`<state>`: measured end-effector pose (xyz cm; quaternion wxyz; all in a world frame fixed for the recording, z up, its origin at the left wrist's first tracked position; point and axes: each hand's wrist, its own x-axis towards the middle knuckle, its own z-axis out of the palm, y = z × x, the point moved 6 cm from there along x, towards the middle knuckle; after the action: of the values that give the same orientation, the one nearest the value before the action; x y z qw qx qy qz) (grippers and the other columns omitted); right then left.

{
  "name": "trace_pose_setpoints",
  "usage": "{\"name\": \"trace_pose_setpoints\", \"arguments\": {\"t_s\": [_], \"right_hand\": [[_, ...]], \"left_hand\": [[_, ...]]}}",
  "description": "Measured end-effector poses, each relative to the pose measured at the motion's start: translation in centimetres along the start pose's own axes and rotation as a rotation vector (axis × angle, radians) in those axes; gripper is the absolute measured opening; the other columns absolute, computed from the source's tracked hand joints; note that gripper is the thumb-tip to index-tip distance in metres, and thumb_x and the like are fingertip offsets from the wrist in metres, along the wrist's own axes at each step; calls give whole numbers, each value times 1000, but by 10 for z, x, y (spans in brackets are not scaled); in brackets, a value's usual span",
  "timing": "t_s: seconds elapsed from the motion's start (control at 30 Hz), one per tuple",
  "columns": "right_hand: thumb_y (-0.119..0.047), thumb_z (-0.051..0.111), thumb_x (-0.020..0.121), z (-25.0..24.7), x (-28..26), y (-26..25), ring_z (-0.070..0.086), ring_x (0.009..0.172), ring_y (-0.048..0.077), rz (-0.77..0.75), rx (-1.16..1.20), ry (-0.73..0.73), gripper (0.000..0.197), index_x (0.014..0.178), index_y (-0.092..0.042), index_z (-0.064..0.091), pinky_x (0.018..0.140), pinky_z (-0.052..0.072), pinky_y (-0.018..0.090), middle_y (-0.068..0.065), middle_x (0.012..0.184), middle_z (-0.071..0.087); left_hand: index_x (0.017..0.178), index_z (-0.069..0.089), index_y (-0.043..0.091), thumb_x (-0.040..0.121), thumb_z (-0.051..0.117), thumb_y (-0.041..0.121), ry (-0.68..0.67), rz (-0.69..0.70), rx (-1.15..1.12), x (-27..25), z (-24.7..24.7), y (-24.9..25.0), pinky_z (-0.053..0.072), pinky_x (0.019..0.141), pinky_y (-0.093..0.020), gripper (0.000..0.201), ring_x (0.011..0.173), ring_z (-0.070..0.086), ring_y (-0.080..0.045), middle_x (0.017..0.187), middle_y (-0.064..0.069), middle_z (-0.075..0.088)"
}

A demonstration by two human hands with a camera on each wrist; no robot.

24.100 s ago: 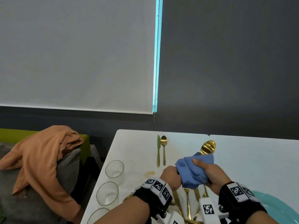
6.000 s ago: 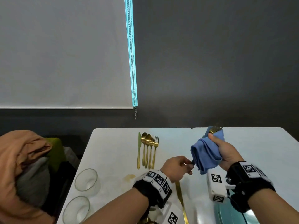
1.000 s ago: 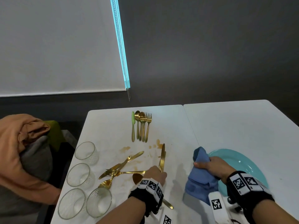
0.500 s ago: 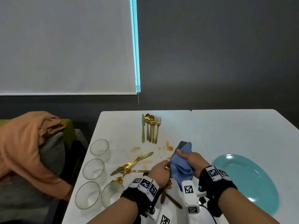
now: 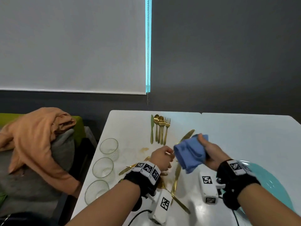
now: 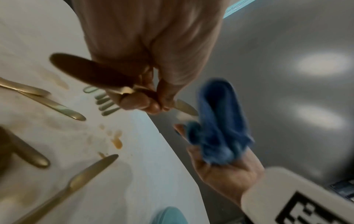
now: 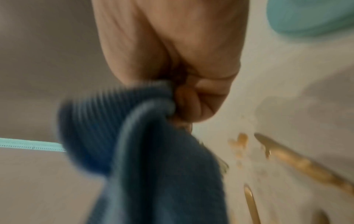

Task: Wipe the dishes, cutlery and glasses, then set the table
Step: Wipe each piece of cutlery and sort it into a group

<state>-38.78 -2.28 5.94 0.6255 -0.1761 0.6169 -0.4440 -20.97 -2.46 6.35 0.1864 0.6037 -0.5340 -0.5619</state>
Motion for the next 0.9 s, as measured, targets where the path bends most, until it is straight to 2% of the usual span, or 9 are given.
{"name": "trace_pose_setpoints", "arguments": {"t_s": [0.07,0.13,0.27,0.53,0.6,0.67,0.73,0.8,0.9], "right_hand": [[-37,52,93,22,-1,10,56,113,35,11,-9,-18,47,122,0,53,92,48,44,22,119,59],[-27,55,93,26,0,6,59,105,35,-7,-24,3,43,123,3,53,90,49,43,25,122,58],[-27,61,89,8,10,-20,62,93,28,-82,-43,48,45,120,4,55,75,52,36,22,113,63],[-32,63,87,-8,24,-48,60,107,32,-122,-28,63,49,123,0,54,87,52,41,20,119,62],[-29,61,89,2,22,-33,61,107,34,-85,-109,0,46,122,2,55,90,51,42,22,117,62],[-25,59,91,10,17,-20,62,102,35,-46,-195,-68,40,119,3,58,86,52,41,24,114,63],[-24,59,90,10,16,-19,65,92,31,-30,-273,-128,34,110,3,63,76,55,34,21,104,67],[-25,62,87,1,22,-25,66,86,29,-30,-347,-133,34,106,3,64,78,56,37,18,97,69],[-24,68,83,-18,36,-36,64,86,30,-54,-456,-75,41,107,8,62,84,53,41,19,96,68]], "left_hand": [[126,54,7,97,45,11,-66,-89,99,0,15,12,47,85,-27,31,97,58,-23,122,-16,57],[126,53,3,98,42,10,-167,-52,208,0,26,19,41,79,-19,30,96,51,-18,131,-19,53],[74,57,12,94,50,11,-170,18,51,4,26,13,44,53,-26,21,51,55,-19,76,-12,61],[75,60,14,95,50,8,-179,-17,-68,7,31,12,41,49,-10,24,39,50,2,51,8,64],[77,57,16,97,43,3,-206,-57,-20,14,40,21,44,65,-16,27,65,60,-3,84,-11,70],[119,54,8,101,29,3,-156,-26,119,20,39,33,30,99,-22,31,119,49,-20,139,-23,45],[141,33,-2,101,28,4,-204,-20,230,30,47,30,18,112,-24,40,133,37,-27,151,-20,28],[127,52,-2,96,44,2,-239,-30,223,37,50,22,43,99,-22,32,98,61,-15,138,-23,48],[106,62,4,92,51,2,-226,58,265,50,41,31,53,67,-20,18,57,55,-2,118,-21,63]]}}
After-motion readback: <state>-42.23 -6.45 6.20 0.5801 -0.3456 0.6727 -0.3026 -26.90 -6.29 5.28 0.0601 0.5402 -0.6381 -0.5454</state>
